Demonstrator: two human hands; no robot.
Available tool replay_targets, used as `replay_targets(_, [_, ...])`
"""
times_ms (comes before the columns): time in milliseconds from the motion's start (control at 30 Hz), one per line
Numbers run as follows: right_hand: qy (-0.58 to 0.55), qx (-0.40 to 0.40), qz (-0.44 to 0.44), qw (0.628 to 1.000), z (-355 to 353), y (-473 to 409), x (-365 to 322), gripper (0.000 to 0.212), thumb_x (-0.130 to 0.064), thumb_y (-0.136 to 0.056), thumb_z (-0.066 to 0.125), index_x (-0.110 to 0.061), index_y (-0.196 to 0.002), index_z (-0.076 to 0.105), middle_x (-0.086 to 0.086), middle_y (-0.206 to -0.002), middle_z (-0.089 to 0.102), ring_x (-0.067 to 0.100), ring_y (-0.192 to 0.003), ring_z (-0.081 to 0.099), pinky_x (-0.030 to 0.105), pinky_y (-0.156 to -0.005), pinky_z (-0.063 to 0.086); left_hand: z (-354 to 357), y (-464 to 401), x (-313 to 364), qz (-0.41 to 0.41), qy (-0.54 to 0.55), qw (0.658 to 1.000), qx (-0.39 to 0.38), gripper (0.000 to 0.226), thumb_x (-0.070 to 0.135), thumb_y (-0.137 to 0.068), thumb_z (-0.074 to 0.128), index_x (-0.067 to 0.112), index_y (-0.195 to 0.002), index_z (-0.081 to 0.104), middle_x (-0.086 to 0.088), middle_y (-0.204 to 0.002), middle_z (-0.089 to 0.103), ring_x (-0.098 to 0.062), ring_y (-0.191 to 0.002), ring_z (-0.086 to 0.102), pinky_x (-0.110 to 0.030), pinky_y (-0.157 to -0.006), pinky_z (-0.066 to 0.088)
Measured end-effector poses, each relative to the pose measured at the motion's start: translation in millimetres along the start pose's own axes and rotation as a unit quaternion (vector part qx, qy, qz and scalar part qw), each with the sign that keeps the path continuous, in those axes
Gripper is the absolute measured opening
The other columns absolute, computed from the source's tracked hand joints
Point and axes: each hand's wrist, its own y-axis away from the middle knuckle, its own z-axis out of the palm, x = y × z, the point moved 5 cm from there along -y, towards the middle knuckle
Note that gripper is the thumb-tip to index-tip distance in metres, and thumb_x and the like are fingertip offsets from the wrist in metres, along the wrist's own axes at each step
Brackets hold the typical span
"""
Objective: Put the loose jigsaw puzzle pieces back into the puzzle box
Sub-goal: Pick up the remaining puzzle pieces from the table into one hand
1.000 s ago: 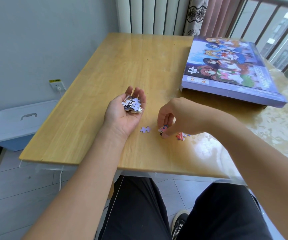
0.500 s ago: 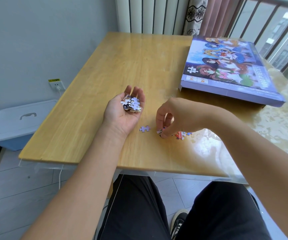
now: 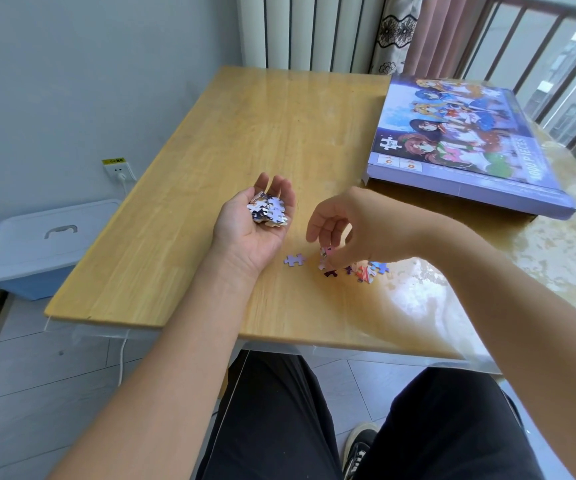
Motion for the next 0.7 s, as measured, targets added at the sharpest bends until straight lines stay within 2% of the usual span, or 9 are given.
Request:
replay_targets(100, [-0.054,0.044,-0.026,0.997,-20.1,-8.0,-12.0,0.029,-0.008,-0.076,0.085,-0.022,-0.097,0.072,-0.005,-0.084,0.071,0.005,-0.075,0.066,0.021,-0.069,0.054,-1.0,-1.0,0.3,0.007,-0.023,1.0,0.005,0.031,0.015,-0.105,0.038,0.003,-0.095,0.064,-0.016,-0.097,0.066,-0.028,-0.074,0.069,-0.035,-0.08,0.058])
replay_targets(200, [-0.069,0.074,-0.05,0.994,-33.9,-28.4,-32.2,0.025,-0.004,-0.077,0.082,-0.017,-0.097,0.073,0.002,-0.088,0.073,0.015,-0.079,0.069,0.03,-0.078,0.057,-2.1,-1.5,0.7,0.014,-0.06,0.998,0.009,0.027,0.014,-0.105,0.039,0.007,-0.103,0.064,-0.014,-0.1,0.07,-0.027,-0.082,0.072,-0.036,-0.087,0.056])
replay_targets(300, [-0.041,0.1,-0.058,0.992,-36.9,-50.3,-49.1,0.026,-0.005,-0.076,0.083,-0.011,-0.1,0.074,0.001,-0.089,0.073,0.016,-0.083,0.07,0.034,-0.081,0.059,-1.3,0.1,1.1,0.019,-0.054,0.998,0.004,0.026,0.012,-0.104,0.037,0.004,-0.104,0.062,-0.014,-0.084,0.071,-0.026,-0.075,0.07,-0.037,-0.075,0.057])
replay_targets(433, [-0.011,0.115,-0.069,0.991,-32.2,-64.1,-57.8,0.035,-0.01,-0.075,0.087,-0.01,-0.106,0.072,0.001,-0.095,0.074,0.013,-0.087,0.07,0.026,-0.079,0.057,-1.2,1.2,0.8,0.016,-0.039,0.999,0.005,0.026,0.011,-0.104,0.038,0.003,-0.096,0.061,-0.014,-0.082,0.072,-0.026,-0.068,0.071,-0.035,-0.066,0.059])
replay_targets(533, [-0.011,0.186,-0.078,0.979,-38.7,-59.2,-50.3,0.031,-0.016,-0.077,0.087,-0.013,-0.105,0.073,0.0,-0.099,0.073,0.014,-0.09,0.07,0.027,-0.079,0.056,-1.3,0.7,0.6,0.017,-0.021,1.0,-0.002,0.029,0.013,-0.105,0.037,0.003,-0.096,0.063,-0.013,-0.081,0.071,-0.026,-0.066,0.071,-0.037,-0.073,0.059])
replay_targets(600, [-0.011,0.229,-0.045,0.972,-46.4,-50.6,-31.7,0.029,-0.021,-0.077,0.087,-0.012,-0.101,0.075,0.0,-0.095,0.074,0.015,-0.086,0.07,0.03,-0.08,0.056,-0.6,0.6,1.5,0.02,-0.006,1.0,0.0,0.033,0.017,-0.106,0.037,0.003,-0.094,0.064,-0.015,-0.087,0.068,-0.027,-0.067,0.071,-0.037,-0.078,0.058])
replay_targets(633, [0.016,0.205,-0.012,0.979,-44.5,-48.0,-20.3,0.03,-0.023,-0.075,0.088,-0.012,-0.101,0.076,-0.001,-0.093,0.074,0.015,-0.084,0.07,0.032,-0.082,0.056,-1.1,-0.2,2.3,0.024,-0.002,1.0,0.004,0.034,0.019,-0.106,0.037,0.003,-0.094,0.065,-0.016,-0.09,0.067,-0.027,-0.067,0.07,-0.037,-0.078,0.058])
replay_targets(700, [0.083,0.1,0.053,0.99,-28.6,-43.7,-0.2,0.038,-0.025,-0.072,0.09,-0.013,-0.105,0.075,-0.002,-0.095,0.073,0.016,-0.087,0.069,0.033,-0.084,0.056,-1.0,-1.6,3.0,0.028,0.013,0.999,0.005,0.038,0.024,-0.107,0.036,0.002,-0.093,0.065,-0.017,-0.091,0.065,-0.028,-0.067,0.069,-0.035,-0.077,0.057])
